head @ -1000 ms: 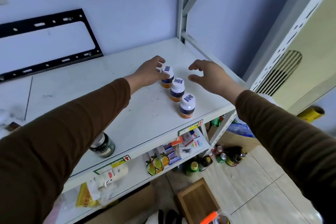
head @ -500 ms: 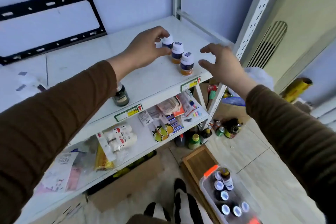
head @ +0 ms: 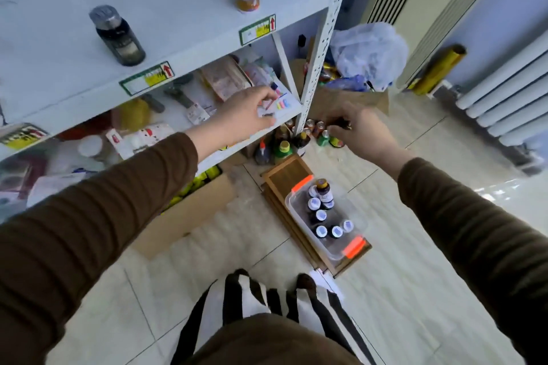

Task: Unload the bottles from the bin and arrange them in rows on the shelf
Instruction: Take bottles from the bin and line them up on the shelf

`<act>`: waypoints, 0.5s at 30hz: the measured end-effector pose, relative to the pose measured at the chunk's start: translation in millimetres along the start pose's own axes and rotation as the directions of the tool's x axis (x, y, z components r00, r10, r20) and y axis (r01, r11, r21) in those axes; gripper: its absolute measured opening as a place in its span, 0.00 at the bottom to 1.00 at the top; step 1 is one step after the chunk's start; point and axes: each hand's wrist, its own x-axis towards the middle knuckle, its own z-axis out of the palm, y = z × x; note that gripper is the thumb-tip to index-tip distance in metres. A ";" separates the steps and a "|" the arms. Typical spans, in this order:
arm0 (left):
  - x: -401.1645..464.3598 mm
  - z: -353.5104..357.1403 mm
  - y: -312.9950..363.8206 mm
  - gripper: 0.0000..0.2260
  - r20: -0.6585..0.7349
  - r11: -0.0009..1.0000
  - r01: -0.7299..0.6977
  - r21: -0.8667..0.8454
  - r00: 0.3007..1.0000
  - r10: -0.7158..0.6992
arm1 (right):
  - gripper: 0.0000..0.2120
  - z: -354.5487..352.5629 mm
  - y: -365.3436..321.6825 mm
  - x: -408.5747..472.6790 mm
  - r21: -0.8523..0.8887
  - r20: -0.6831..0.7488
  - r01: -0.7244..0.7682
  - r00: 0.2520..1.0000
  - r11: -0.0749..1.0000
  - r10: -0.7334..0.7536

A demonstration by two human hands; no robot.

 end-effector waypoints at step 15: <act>-1.3 279.9 -14.2 0.19 0.261 0.957 0.289 -0.001 0.924 -0.279 | 0.18 154.5 200.0 -73.0 -0.025 0.435 -0.205 0.879 0.978 0.195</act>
